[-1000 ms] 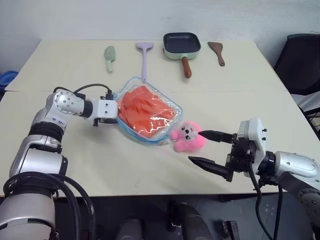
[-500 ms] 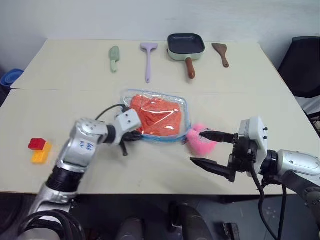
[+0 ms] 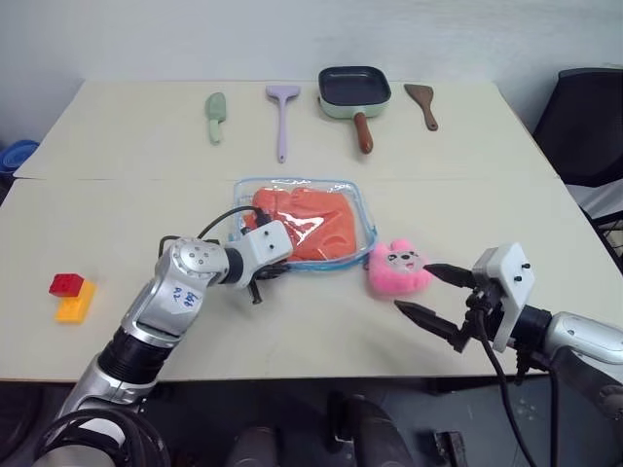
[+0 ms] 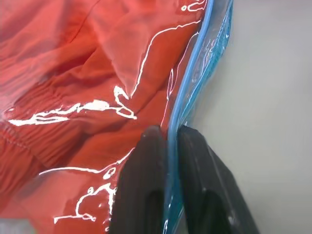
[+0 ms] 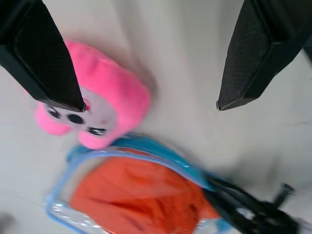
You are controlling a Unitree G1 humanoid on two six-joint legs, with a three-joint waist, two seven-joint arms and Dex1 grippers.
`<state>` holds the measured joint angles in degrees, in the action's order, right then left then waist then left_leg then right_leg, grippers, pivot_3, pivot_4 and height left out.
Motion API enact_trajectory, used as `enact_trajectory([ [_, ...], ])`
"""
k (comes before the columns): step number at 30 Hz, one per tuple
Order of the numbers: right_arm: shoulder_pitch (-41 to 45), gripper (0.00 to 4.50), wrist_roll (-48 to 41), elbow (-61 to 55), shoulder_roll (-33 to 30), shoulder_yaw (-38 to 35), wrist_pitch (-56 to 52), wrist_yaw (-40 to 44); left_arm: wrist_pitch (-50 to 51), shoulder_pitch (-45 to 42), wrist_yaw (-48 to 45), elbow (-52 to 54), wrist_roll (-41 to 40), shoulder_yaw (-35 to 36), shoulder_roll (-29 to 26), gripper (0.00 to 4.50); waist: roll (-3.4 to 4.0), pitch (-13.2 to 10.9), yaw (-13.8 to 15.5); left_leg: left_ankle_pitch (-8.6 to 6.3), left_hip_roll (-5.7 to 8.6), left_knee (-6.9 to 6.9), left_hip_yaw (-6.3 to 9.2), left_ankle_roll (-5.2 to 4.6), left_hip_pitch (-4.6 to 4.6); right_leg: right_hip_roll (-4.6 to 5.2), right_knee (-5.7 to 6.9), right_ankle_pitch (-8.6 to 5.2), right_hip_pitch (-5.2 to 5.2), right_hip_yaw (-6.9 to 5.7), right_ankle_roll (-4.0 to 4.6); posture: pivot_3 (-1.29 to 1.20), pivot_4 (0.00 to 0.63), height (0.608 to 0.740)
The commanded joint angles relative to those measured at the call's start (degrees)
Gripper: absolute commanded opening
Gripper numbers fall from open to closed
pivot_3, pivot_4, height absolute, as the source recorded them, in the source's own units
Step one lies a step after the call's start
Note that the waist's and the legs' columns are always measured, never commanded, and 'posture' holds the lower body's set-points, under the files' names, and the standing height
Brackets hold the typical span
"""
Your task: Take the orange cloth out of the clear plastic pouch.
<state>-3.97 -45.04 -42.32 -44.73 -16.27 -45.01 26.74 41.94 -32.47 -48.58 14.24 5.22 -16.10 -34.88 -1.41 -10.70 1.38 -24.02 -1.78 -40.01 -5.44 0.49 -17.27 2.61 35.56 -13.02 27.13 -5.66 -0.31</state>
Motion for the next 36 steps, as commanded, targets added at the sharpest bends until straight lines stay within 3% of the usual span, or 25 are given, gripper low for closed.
enact_trajectory([
  [1,1.3,4.50,2.6,1.5,4.5,0.7,0.5,-5.9,-2.8,0.4,-0.9,0.4,-2.4,3.4,-1.7,2.09,0.00,0.0,0.0,0.00,0.00,0.00,-0.01,0.00,0.00,0.00,0.00,0.00,0.00,0.00,0.00,0.00,0.150,0.740],
  [2,2.0,4.50,2.3,2.3,6.3,0.8,0.1,-7.4,-3.7,0.7,-1.7,0.5,-3.7,4.7,-2.3,2.38,0.00,0.0,-0.1,0.01,0.00,0.00,0.00,0.02,0.00,-0.01,0.01,0.00,0.00,0.00,0.00,0.00,0.150,0.740],
  [13,8.0,4.50,-2.5,13.3,22.4,-0.3,-4.3,-17.7,-3.7,3.1,-15.4,5.0,-28.0,21.9,-6.8,2.38,0.03,0.0,-0.4,0.04,-0.02,-0.05,-0.06,0.07,0.02,-0.01,0.33,-0.04,0.27,0.00,0.08,0.00,0.150,0.740],
  [16,8.1,3.88,-2.2,14.8,23.5,0.1,-3.6,-17.1,-3.8,2.8,-15.6,4.2,-31.0,22.6,-6.6,2.40,0.04,0.0,-0.1,0.04,0.02,-0.06,-0.05,0.07,0.02,-0.01,0.31,-0.04,0.23,0.01,0.08,0.00,0.150,0.740],
  [21,7.6,2.23,-1.5,13.2,22.1,0.4,-2.6,-15.1,-5.6,2.8,-14.8,4.1,-31.5,20.9,-6.6,2.40,0.04,0.0,-0.2,0.04,0.02,-0.05,-0.03,0.07,0.01,-0.04,0.30,-0.03,0.23,0.02,0.06,0.00,0.150,0.740],
  [28,1.5,0.05,6.3,2.5,8.6,4.2,1.6,-5.0,-8.2,1.7,-13.8,2.1,-30.8,18.2,-6.0,2.40,0.06,0.0,-0.1,0.03,0.02,-0.03,-0.02,0.07,0.00,-0.08,0.16,-0.03,0.22,0.03,0.06,0.00,0.150,0.740],
  [31,-1.1,0.05,9.5,-1.1,2.5,5.9,3.8,0.1,-10.1,0.4,-13.6,0.5,-29.7,15.9,-5.0,2.40,0.06,0.0,-0.1,0.02,0.04,0.01,-0.05,0.08,-0.04,-0.10,0.03,-0.04,0.09,0.07,0.04,0.00,0.150,0.740],
  [36,-0.2,0.05,12.0,-2.6,-0.1,7.0,7.6,4.1,-11.6,-1.2,-13.3,-1.7,-29.3,14.3,-4.1,2.40,0.05,0.0,-0.3,0.02,0.02,0.01,-0.05,0.09,-0.01,-0.17,0.02,-0.04,0.04,0.08,0.04,0.00,0.150,0.740],
])
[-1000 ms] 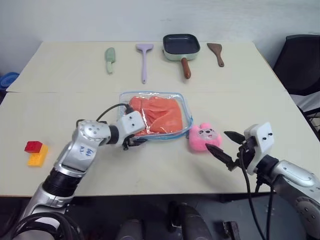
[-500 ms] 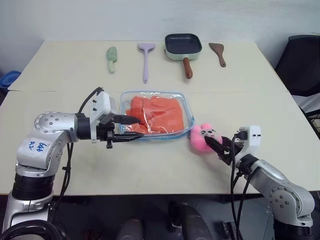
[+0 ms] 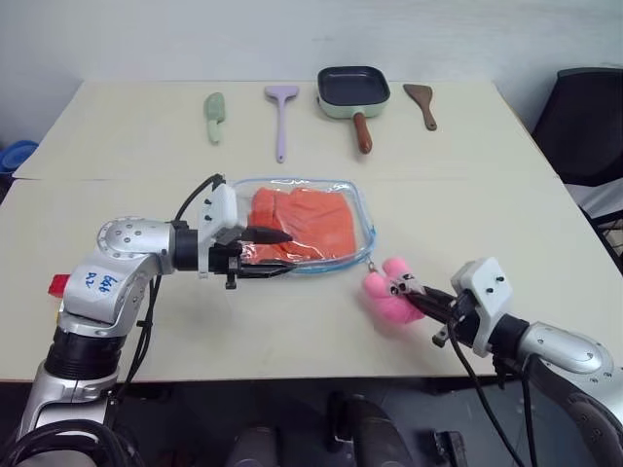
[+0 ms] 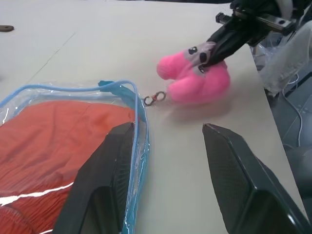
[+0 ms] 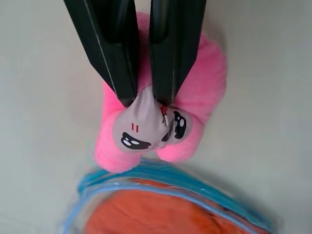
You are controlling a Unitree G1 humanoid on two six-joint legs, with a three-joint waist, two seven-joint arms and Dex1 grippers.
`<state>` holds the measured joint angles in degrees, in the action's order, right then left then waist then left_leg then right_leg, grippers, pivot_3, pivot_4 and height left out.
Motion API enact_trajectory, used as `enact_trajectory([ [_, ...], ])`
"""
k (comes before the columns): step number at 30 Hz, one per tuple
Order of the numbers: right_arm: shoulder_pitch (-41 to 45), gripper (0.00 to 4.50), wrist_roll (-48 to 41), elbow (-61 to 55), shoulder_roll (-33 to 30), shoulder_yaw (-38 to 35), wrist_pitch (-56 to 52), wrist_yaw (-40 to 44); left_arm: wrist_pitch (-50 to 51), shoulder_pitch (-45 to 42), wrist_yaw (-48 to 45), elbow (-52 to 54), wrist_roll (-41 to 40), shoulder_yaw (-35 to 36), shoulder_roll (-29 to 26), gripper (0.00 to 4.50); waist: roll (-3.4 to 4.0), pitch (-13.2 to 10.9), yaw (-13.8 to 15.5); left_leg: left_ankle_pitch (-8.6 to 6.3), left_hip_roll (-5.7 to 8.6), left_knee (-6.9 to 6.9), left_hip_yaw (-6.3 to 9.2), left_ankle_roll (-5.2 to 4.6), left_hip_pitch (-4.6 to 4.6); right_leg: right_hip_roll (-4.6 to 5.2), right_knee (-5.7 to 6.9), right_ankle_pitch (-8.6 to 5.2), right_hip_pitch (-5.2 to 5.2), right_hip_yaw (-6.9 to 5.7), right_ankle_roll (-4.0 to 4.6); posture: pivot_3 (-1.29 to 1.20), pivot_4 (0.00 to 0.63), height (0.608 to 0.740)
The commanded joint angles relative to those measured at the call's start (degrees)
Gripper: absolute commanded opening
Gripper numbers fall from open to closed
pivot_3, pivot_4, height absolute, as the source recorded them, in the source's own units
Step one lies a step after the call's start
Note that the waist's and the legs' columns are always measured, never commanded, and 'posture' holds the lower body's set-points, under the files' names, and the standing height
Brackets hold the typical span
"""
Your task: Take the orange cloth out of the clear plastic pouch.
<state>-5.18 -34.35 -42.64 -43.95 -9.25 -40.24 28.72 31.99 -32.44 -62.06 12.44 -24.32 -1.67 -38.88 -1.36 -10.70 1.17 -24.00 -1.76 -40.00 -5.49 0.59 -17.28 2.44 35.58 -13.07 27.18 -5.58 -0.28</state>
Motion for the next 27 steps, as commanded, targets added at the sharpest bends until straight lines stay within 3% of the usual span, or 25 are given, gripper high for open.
enact_trajectory([
  [1,2.3,0.05,2.7,-1.7,-1.7,1.9,4.4,3.9,-1.9,-1.4,0.2,-0.3,0.4,-0.7,0.3,2.40,0.00,0.0,-0.1,-0.01,0.00,0.00,0.00,0.02,0.01,-0.02,0.00,0.00,0.00,0.00,0.00,0.00,0.150,0.740],
  [7,9.5,0.05,9.1,3.0,-4.0,11.2,11.8,13.3,-3.2,-2.0,0.1,-1.4,0.8,-3.0,1.4,2.40,0.00,0.0,0.0,-0.01,0.04,-0.03,-0.01,0.02,0.04,-0.04,0.00,0.00,0.00,0.02,0.01,0.00,0.150,0.740],
  [15,19.5,0.05,19.4,17.7,-1.3,24.6,20.5,22.6,-5.3,-2.8,-0.2,-2.3,3.6,-8.6,4.4,2.40,0.00,0.0,0.1,0.00,0.10,-0.07,0.01,0.01,0.07,-0.02,0.04,0.00,0.01,-0.06,0.02,0.00,0.150,0.740],
  [27,20.7,4.06,27.4,19.2,-1.0,26.6,25.3,25.3,-23.5,-8.2,-5.5,-12.8,15.6,-20.9,10.6,2.40,0.00,0.0,0.1,0.00,0.04,-0.08,0.11,0.02,0.18,-0.02,-0.04,-0.01,-0.31,-0.23,0.04,0.00,0.150,0.740],
])
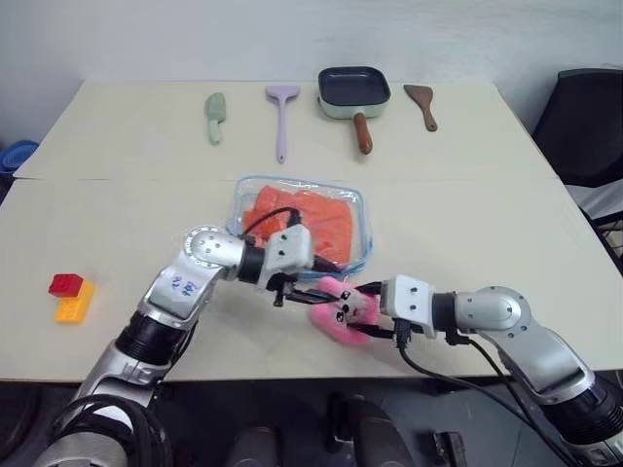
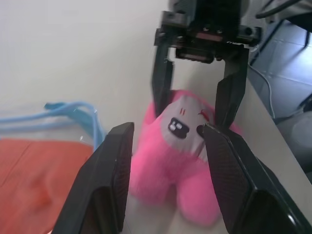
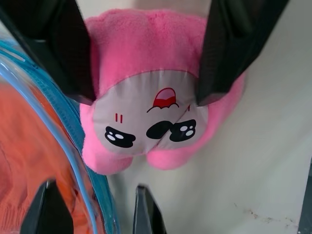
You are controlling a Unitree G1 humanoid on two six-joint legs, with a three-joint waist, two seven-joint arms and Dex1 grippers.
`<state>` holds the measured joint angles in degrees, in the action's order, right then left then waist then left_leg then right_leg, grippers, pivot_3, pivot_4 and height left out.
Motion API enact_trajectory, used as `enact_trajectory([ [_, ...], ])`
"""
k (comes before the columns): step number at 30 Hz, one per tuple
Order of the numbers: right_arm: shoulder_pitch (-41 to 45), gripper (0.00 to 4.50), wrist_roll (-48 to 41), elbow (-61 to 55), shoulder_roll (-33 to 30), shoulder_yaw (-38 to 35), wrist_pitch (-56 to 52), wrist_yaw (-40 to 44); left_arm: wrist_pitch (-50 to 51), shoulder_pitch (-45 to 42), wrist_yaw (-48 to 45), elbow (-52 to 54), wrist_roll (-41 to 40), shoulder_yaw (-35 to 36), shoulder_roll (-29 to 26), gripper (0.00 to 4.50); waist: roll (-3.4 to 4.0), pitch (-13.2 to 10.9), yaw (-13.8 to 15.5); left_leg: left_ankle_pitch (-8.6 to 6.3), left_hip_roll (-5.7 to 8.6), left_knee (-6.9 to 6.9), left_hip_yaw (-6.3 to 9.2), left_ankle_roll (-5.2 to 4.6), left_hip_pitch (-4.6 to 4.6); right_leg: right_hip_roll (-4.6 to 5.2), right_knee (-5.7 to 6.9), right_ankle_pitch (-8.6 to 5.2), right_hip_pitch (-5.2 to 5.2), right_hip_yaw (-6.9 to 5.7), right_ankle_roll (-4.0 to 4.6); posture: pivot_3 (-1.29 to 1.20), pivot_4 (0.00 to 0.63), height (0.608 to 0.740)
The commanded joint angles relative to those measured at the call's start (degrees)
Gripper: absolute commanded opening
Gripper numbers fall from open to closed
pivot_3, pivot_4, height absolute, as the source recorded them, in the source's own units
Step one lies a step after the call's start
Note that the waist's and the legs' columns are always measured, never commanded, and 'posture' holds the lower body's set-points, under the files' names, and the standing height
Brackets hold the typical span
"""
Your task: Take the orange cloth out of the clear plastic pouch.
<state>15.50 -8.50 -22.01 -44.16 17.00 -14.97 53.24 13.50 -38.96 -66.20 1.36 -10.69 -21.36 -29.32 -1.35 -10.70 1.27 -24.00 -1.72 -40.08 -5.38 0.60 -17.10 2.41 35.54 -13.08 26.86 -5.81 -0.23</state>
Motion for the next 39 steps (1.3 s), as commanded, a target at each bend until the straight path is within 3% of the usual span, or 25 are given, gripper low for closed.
enact_trajectory([
  [1,-0.1,4.06,1.8,-2.1,-1.2,-0.3,-0.3,0.8,-6.4,-2.3,-2.2,-2.7,2.2,-1.6,1.5,2.40,0.00,0.0,0.0,0.00,-0.01,0.00,0.00,0.00,0.01,0.00,0.01,0.00,-0.01,0.00,0.00,0.00,0.150,0.740],
  [10,1.8,4.06,-5.1,-12.5,-4.0,-11.4,-10.5,-0.1,-22.8,-6.1,-8.1,-14.9,10.4,-6.3,2.1,2.40,0.00,0.0,0.1,0.00,-0.02,-0.01,0.08,-0.01,-0.02,0.05,0.00,0.00,-0.05,-0.09,0.00,0.00,0.150,0.740],
  [14,4.5,4.06,-3.6,-7.8,-5.3,-12.7,-9.3,0.8,-26.6,-6.6,-7.6,-19.1,12.8,-7.0,3.4,2.40,0.00,0.0,0.1,-0.01,-0.04,-0.01,0.09,-0.02,-0.01,0.06,-0.01,0.00,-0.10,-0.13,0.00,0.00,0.150,0.740],
  [18,9.7,4.06,1.6,2.1,-3.7,-8.7,-3.5,0.2,-28.2,-6.5,-7.1,-21.2,13.9,-6.9,4.4,2.40,0.00,0.0,0.1,-0.02,-0.03,-0.01,0.06,-0.10,0.03,0.10,-0.03,0.01,-0.22,-0.17,-0.02,0.00,0.150,0.740],
  [21,13.6,4.08,7.4,10.0,-1.6,-4.2,3.6,-0.5,-28.4,-6.0,-7.6,-21.2,13.3,-6.4,4.3,1.84,0.01,0.0,0.0,-0.01,-0.03,0.00,0.04,-0.12,0.04,0.09,-0.03,0.02,-0.24,-0.19,-0.03,0.00,0.150,0.740],
  [27,18.4,4.08,15.3,22.3,2.4,0.0,15.4,-2.9,-26.0,-4.4,-7.6,-18.4,12.2,-5.1,3.8,0.11,0.01,0.0,0.0,0.00,-0.08,0.00,-0.06,-0.11,0.02,0.12,0.01,0.01,-0.24,-0.26,-0.02,0.00,0.150,0.740],
  [32,21.4,4.08,16.1,28.4,5.3,0.1,20.4,-3.1,-22.7,-3.6,-7.3,-15.6,12.4,-4.5,3.1,0.05,0.01,0.0,-0.1,0.01,-0.11,-0.05,-0.03,-0.11,-0.01,0.18,0.02,0.02,-0.24,-0.32,-0.03,0.00,0.150,0.740],
  [35,22.2,3.45,16.3,30.8,5.7,0.0,23.6,-2.1,-21.5,-3.5,-6.1,-14.7,13.0,-4.3,3.3,0.00,0.02,0.0,-0.1,0.02,-0.14,-0.05,-0.03,-0.10,0.00,0.16,0.02,0.02,-0.23,-0.33,-0.03,0.00,0.150,0.740],
  [39,22.6,2.12,16.1,32.6,6.0,0.1,26.0,-0.7,-20.2,-3.1,-4.5,-13.6,12.9,-3.5,3.3,0.00,0.02,0.0,-0.1,0.02,-0.14,-0.05,0.00,-0.10,0.01,0.19,0.02,0.02,-0.23,-0.33,-0.03,0.00,0.150,0.740],
])
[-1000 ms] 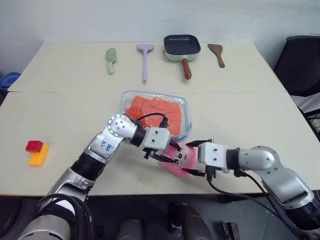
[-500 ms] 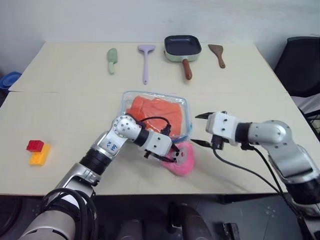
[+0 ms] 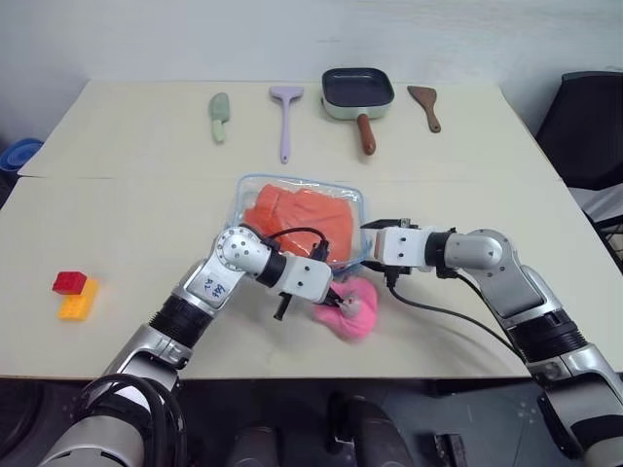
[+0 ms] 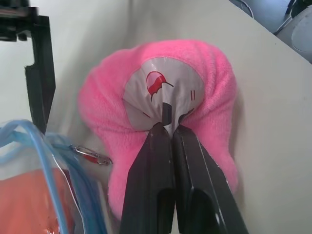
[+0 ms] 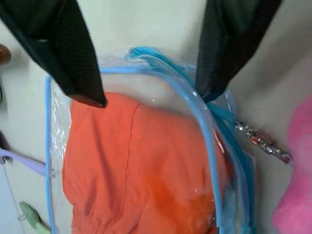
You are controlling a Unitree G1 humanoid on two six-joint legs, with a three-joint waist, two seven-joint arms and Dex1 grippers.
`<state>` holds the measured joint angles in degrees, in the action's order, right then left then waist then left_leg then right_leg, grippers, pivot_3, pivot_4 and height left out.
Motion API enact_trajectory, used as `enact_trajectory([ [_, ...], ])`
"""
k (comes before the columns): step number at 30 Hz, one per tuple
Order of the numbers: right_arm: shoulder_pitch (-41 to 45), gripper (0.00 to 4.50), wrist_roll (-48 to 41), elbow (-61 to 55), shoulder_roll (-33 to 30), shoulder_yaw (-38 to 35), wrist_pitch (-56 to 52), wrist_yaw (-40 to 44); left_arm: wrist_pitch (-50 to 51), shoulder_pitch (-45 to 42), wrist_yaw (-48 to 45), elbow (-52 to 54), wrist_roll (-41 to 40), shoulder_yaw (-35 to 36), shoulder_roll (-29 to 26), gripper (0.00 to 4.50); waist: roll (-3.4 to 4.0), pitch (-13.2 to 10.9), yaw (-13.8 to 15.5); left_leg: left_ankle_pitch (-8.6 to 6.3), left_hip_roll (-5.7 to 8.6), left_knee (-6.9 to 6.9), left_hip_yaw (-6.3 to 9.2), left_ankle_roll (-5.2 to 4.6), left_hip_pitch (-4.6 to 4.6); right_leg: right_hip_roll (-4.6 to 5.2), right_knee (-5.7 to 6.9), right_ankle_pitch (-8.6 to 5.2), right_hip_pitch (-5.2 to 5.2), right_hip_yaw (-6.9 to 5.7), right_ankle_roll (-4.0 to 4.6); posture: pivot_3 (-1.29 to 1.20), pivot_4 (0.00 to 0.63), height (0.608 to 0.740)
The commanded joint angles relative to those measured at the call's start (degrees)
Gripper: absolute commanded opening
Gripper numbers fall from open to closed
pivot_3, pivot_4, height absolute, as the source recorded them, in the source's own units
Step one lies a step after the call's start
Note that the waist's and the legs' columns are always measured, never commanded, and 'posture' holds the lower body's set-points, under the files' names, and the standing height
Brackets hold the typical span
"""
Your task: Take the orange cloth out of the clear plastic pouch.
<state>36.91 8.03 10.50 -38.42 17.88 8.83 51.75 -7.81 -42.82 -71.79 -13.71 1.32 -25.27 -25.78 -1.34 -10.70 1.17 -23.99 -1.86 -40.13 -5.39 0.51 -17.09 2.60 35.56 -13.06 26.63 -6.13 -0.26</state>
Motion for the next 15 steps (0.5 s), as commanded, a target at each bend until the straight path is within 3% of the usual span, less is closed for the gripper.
enact_trajectory([
  [1,1.1,1.74,-0.3,0.4,0.3,-0.7,2.8,1.0,1.5,0.9,1.4,1.8,0.7,0.6,-0.2,0.00,0.00,0.0,0.0,0.00,0.00,0.00,0.00,0.00,0.00,0.00,0.01,0.00,0.00,0.00,0.00,0.00,0.150,0.740],
  [5,0.7,0.38,1.1,1.4,0.3,-0.4,4.3,1.0,3.7,1.9,2.7,3.7,0.2,1.8,-0.7,0.00,0.00,0.0,0.0,0.00,-0.01,0.00,0.03,0.00,0.00,0.01,0.01,0.00,0.00,0.00,0.00,0.00,0.150,0.740],
  [12,0.0,0.38,0.6,1.9,-2.4,-2.2,8.9,3.0,15.2,6.1,5.2,11.5,-5.9,10.5,-5.4,0.00,0.06,0.0,-0.4,0.00,-0.05,0.02,0.09,0.01,0.02,0.00,0.03,-0.01,0.03,0.01,0.01,0.00,0.150,0.740],
  [15,-1.0,0.01,-1.1,1.5,-4.6,-3.6,10.7,4.7,22.8,8.9,6.2,15.4,-10.3,16.4,-9.1,0.00,0.09,-0.1,-0.8,0.01,-0.08,0.03,0.14,0.02,0.03,-0.01,0.03,-0.01,0.06,0.01,0.02,0.00,0.150,0.740],
])
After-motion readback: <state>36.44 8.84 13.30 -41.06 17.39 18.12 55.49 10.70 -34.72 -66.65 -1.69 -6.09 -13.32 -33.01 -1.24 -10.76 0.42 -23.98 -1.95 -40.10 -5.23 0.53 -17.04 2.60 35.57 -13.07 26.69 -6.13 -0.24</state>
